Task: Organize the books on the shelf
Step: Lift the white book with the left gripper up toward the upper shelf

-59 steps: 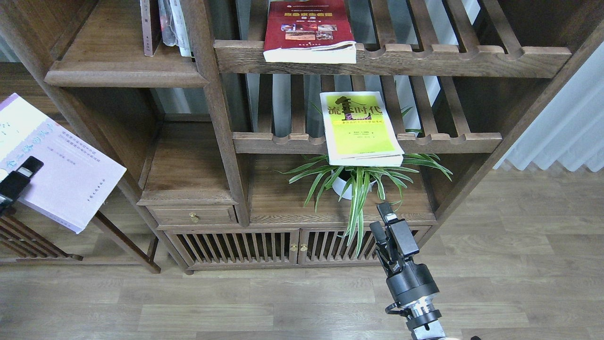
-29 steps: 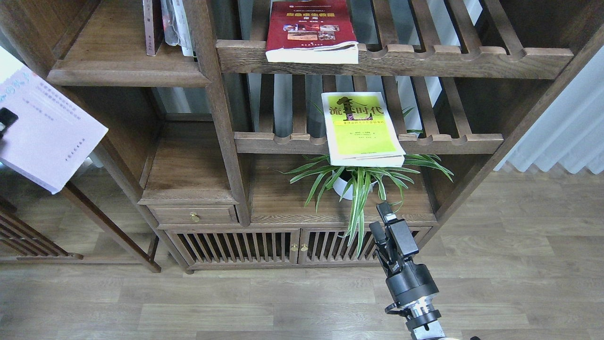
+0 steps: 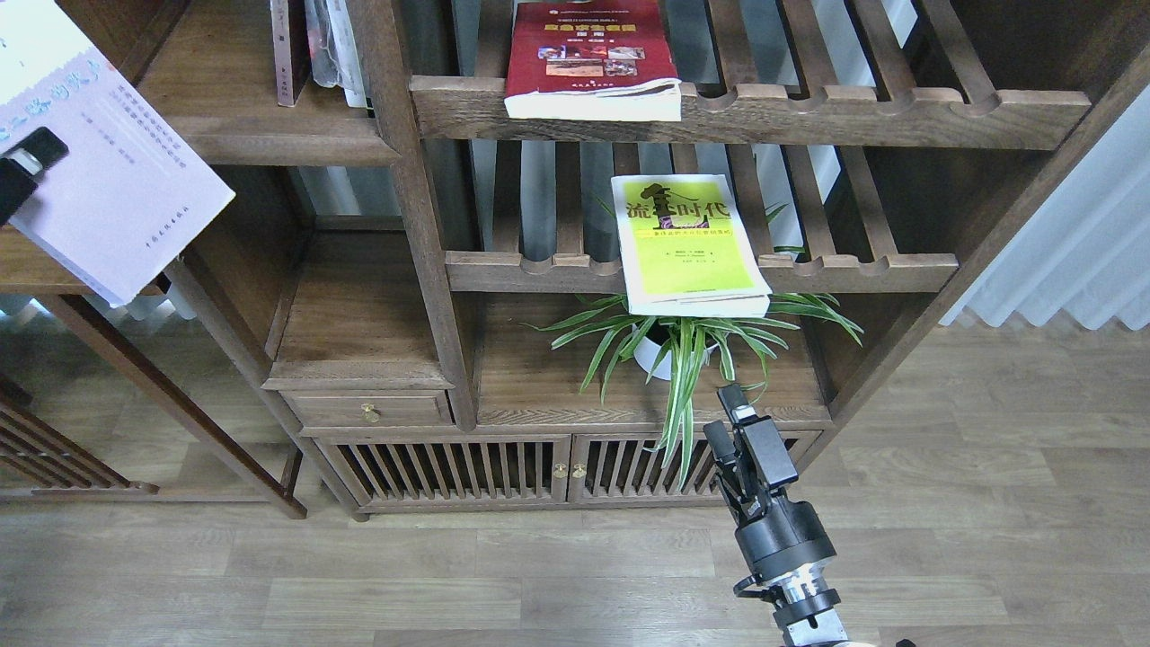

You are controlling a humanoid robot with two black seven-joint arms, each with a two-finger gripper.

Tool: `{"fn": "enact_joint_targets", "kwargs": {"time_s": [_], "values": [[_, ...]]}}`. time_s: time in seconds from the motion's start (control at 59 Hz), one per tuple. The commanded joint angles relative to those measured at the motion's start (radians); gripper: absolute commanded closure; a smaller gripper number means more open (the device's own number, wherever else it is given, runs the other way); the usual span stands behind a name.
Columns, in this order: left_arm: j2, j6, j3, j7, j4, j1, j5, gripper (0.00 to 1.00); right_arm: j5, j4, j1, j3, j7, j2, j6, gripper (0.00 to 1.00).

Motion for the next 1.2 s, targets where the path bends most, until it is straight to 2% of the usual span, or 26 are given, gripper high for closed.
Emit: {"fn": "enact_joint_targets", "kwargs": {"time_s": [0.0,0.509,1.187], "values": [[0.02,0.0,0.033,0.0,0.0,-0.045,-0.001,0.94,0.0,0.0,0.0,-0.001,0.0,0.0,0.0,0.02],[0.116,0.0,0.129,0.0,0.008,-0.221,0.0,0.93,0.002,0.0,0.005,-0.004,0.0,0.0,0.0,0.02],[0.058,0.0,0.284,0.0,0.143,-0.454,0.094,0.93,0.005,0.003,0.02,-0.01,0.0,0.0,0.0,0.02]]}}
